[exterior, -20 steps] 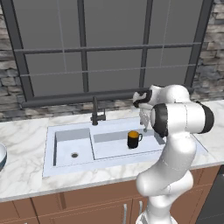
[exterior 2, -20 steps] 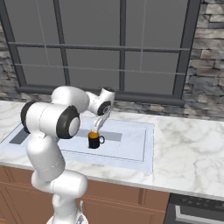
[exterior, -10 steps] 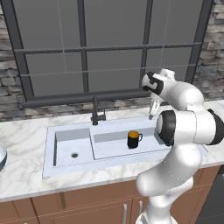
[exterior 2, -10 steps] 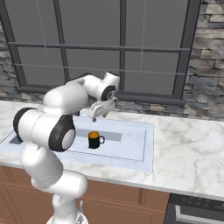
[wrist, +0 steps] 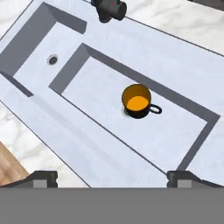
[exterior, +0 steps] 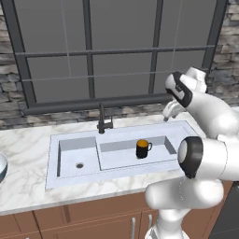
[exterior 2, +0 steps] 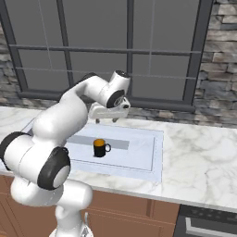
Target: Pick the mug and place it in the sink. Pick the bowl and place it in the open cabinet and then close the cabinet.
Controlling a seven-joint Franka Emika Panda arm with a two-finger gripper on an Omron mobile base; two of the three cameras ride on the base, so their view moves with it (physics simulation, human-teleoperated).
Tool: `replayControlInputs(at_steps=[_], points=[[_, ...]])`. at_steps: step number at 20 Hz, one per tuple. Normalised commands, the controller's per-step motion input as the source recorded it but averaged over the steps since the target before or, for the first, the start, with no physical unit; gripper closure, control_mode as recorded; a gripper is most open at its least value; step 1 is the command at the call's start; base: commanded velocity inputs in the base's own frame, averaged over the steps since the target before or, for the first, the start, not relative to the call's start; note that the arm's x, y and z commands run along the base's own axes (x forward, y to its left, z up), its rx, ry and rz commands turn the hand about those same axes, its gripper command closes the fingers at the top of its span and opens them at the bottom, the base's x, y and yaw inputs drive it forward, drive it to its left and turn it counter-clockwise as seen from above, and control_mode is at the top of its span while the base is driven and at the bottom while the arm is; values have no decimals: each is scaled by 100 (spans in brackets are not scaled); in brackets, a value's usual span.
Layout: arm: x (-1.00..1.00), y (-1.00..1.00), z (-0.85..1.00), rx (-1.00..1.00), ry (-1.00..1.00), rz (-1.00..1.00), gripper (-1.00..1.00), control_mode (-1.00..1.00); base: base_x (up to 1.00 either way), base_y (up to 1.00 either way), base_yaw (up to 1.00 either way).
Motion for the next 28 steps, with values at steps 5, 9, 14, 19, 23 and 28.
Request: replayControlInputs(at_steps=[5, 9, 14, 19, 23, 28], points=[[-16, -6, 38, 0, 0, -41, -100, -100, 0, 0, 0], [-12, 0, 26, 3, 0, -40, -100, -100, 0, 0, 0], [-18, 0, 9, 8, 3, -40, -100, -100, 0, 0, 0], [-29, 16, 8, 3, 9, -32, -100, -100, 0, 0, 0], [-15, 43, 3, -1, 10, -11, -100, -100, 0, 0, 0], [-36, 12, 2, 0, 10, -7, -100, -100, 0, 0, 0]])
